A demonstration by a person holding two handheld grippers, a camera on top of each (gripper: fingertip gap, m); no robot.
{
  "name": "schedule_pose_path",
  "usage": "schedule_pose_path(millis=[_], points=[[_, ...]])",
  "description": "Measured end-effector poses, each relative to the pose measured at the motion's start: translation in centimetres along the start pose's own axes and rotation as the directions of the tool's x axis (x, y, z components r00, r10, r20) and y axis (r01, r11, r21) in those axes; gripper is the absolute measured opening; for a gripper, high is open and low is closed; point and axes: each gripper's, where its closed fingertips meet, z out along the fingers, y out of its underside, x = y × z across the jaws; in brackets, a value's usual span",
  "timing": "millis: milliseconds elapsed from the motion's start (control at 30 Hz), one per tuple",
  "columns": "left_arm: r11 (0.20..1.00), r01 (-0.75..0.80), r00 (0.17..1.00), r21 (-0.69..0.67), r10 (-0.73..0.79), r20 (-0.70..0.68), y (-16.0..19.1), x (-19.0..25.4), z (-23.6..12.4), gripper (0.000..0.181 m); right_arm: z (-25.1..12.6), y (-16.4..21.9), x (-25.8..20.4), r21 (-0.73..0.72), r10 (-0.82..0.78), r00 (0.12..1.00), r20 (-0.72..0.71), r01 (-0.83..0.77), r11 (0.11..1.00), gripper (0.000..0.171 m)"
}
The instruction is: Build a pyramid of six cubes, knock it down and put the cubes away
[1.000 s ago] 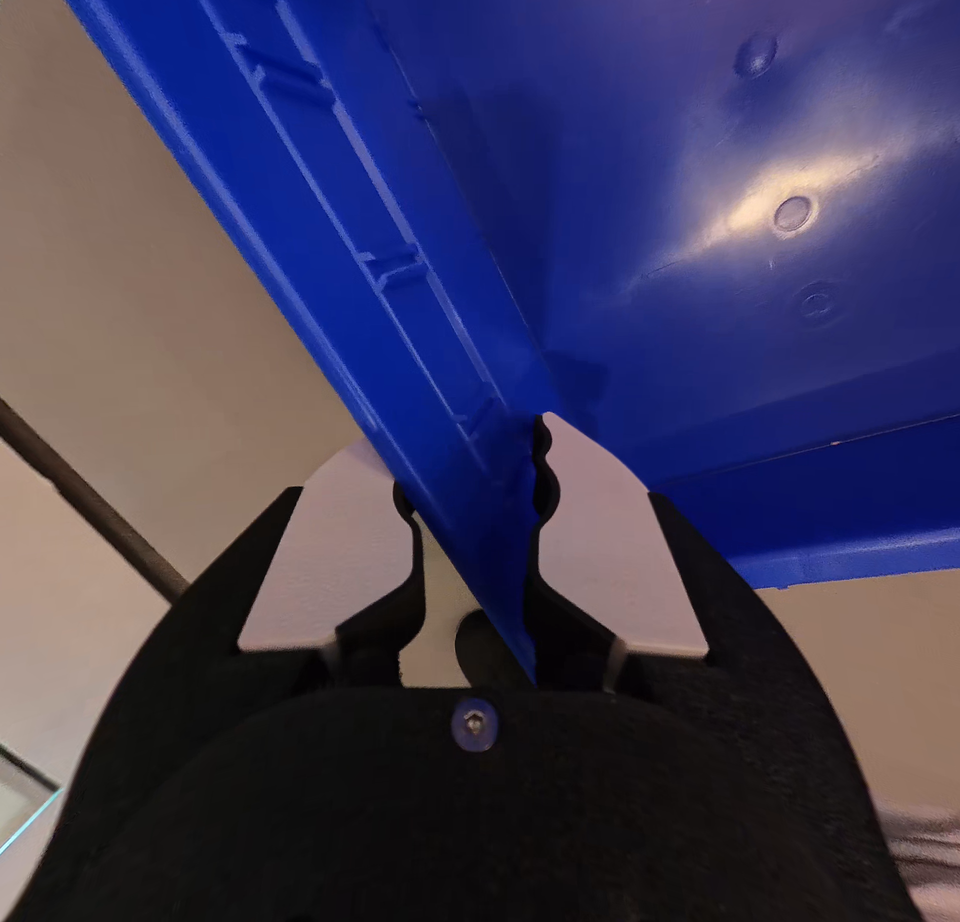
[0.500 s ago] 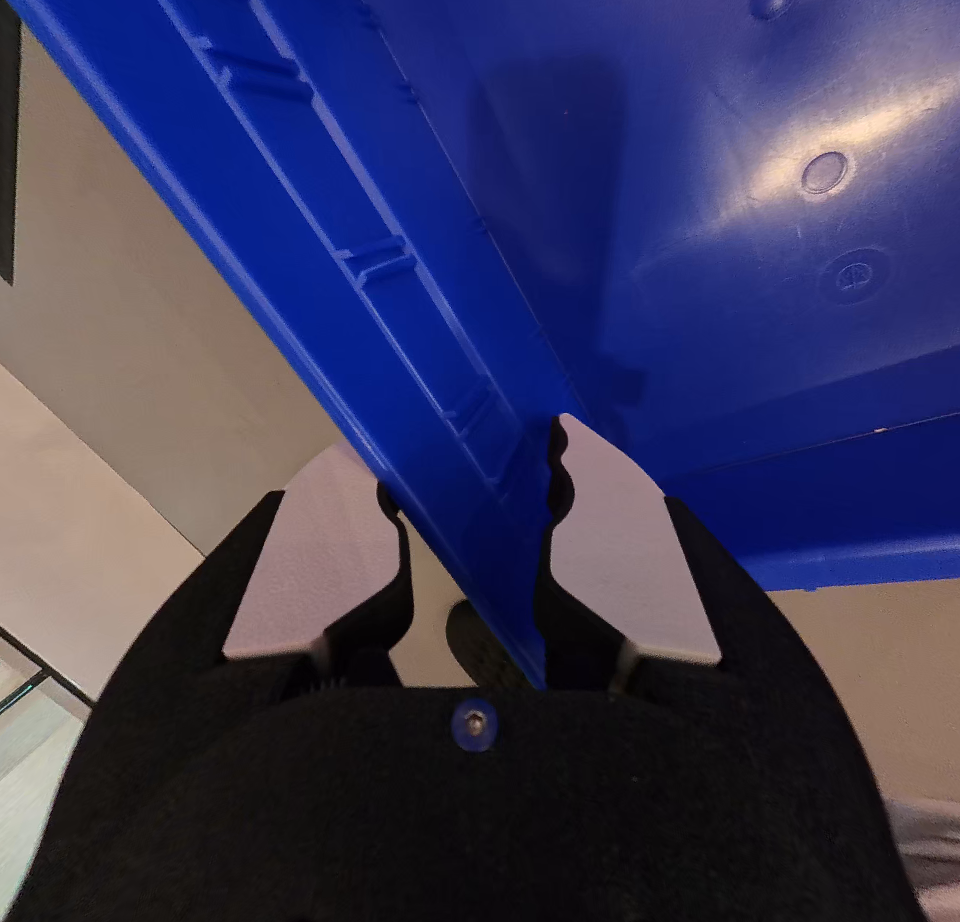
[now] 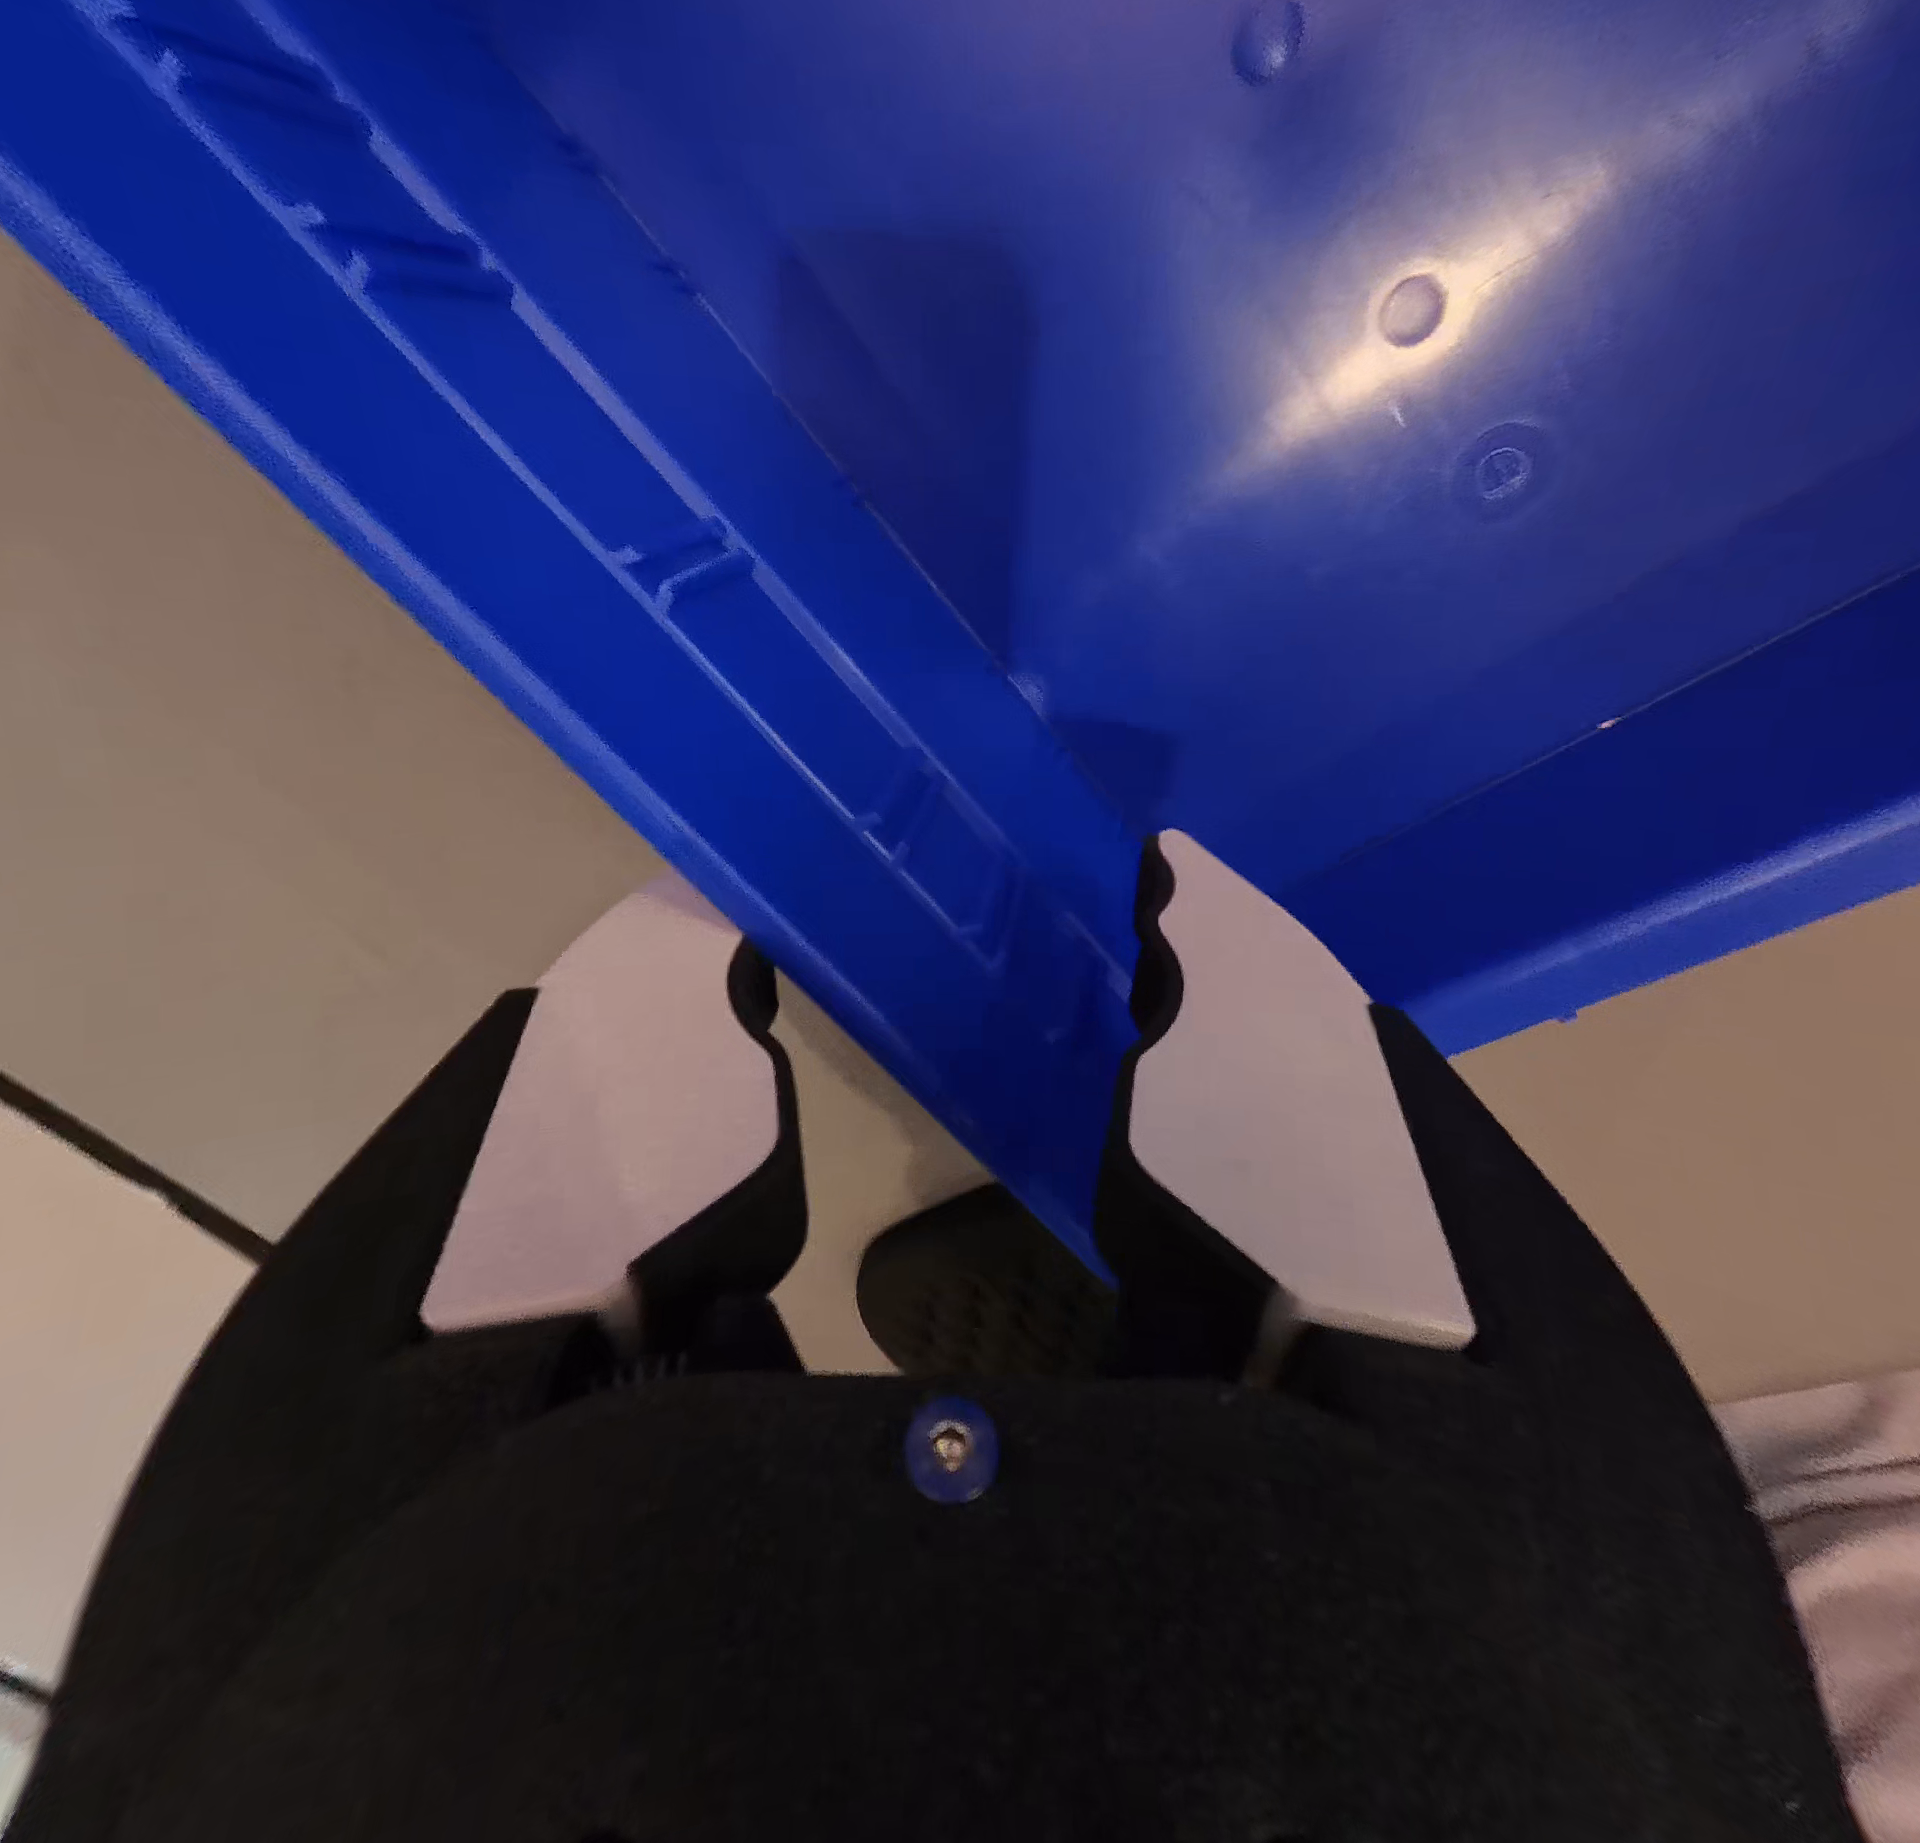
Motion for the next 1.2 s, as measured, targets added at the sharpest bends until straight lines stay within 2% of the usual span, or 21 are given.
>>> schedule_pose_path(millis=[200, 367, 600, 700, 900, 1067, 1200], points=[[0.989, 0.002, 0.997, 0.150, 0.010, -0.082, -0.7, -0.2, -2.7, 0.056, 0.0, 0.0, -0.1, -0.003, 0.017, 1.000, 0.012, -0.017, 1.000, 0.016], [0.953, 0.026, 0.996, 0.303, 0.000, -0.086, -0.2, -1.7, -6.3, 0.051, 0.1, -0.1, -0.4, 0.028, 0.068, 0.993, 0.096, -0.071, 0.997, 0.010], [0.897, 0.122, 0.992, 0.424, -0.118, -0.036, 3.7, -5.7, -10.3, 0.047, 0.0, 0.0, 0.6, -0.004, 0.034, 0.990, 0.137, -0.034, 0.999, 0.010], [0.871, 0.178, 0.982, 0.458, -0.187, -0.026, 5.6, -7.4, -11.3, 0.041, -0.1, 0.5, 2.0, -0.033, 0.067, 0.979, 0.190, -0.062, 0.998, 0.009], [0.796, 0.304, 0.942, 0.523, -0.333, -0.041, 9.3, -11.2, -12.7, 0.039, -0.9, 2.5, 4.8, -0.087, 0.101, 0.976, 0.195, -0.086, 0.993, 0.009], [0.737, 0.393, 0.893, 0.550, -0.448, -0.039, 12.5, -13.6, -13.3, 0.037, -3.8, 2.9, 6.4, -0.099, 0.159, 0.967, 0.200, -0.141, 0.985, 0.008], [0.711, 0.415, 0.880, 0.568, -0.473, -0.050, 14.1, -14.3, -13.7, 0.037, -9.2, 0.5, 5.5, -0.049, 0.143, 0.975, 0.173, -0.137, 0.989, 0.008]])
